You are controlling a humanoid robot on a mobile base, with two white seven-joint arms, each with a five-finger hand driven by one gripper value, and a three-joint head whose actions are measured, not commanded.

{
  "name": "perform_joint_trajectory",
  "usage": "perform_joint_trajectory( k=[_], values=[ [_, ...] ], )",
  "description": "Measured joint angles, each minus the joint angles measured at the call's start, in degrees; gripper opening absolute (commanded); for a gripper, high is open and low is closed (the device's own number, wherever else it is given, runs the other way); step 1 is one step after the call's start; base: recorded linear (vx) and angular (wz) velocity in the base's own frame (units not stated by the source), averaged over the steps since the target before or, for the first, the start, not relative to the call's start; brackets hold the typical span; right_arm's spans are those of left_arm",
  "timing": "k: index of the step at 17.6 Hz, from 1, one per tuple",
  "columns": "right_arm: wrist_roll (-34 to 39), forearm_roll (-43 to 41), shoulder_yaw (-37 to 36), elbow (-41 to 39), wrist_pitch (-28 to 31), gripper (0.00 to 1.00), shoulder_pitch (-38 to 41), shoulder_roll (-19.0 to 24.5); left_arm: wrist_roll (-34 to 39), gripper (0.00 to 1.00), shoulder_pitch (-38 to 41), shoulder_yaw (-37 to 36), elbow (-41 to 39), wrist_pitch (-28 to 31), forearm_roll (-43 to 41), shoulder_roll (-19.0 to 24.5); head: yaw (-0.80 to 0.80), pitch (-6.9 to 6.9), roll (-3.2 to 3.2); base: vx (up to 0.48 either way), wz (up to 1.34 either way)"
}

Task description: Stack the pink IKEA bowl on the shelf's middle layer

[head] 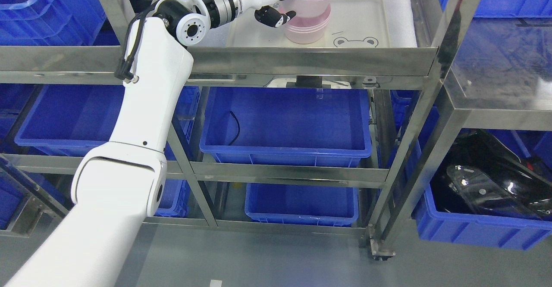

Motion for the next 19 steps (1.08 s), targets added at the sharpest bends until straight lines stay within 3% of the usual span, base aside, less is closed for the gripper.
perform_joint_trajectory(
  k=[3, 8, 11, 13, 16, 19],
  values=[
    [0.00, 0.00, 0.00, 0.00, 0.24, 1.00, 0.00, 0.00, 0.18, 0.42, -0.47, -0.30, 1.26, 0.03, -0.22, -0.29, 0.00, 0.00, 0.00, 0.000, 0.00],
    [0.00, 0.00, 0.00, 0.00, 0.16, 1.00, 0.00, 0.00, 0.25, 0.63, -0.63, -0.41, 2.35, 0.06, -0.28, -0.37, 0.00, -0.01, 0.00, 0.000, 0.00],
    [0.00, 0.00, 0.00, 0.00, -0.02, 1.00, 0.00, 0.00, -0.18, 0.63, -0.60, 1.19, 1.27, 0.14, 1.50, -1.02, 0.00, -0.01, 0.00, 0.000, 0.00],
    [0.00, 0.00, 0.00, 0.00, -0.02, 1.00, 0.00, 0.00, -1.20, 0.64, -0.52, 2.84, 0.07, 0.15, 6.37, -1.47, 0.00, -0.01, 0.00, 0.000, 0.00],
    [0.00, 0.00, 0.00, 0.00, -0.02, 1.00, 0.00, 0.00, -1.68, 0.74, 0.39, 3.30, -1.58, 0.16, 17.63, -1.98, 0.00, 0.00, 0.00, 0.000, 0.00],
    [0.00, 0.00, 0.00, 0.00, -0.03, 1.00, 0.00, 0.00, -1.85, 0.79, 4.95, 0.92, -4.84, 0.23, 29.30, -2.37, 0.00, -0.01, 0.00, 0.000, 0.00]
  ],
)
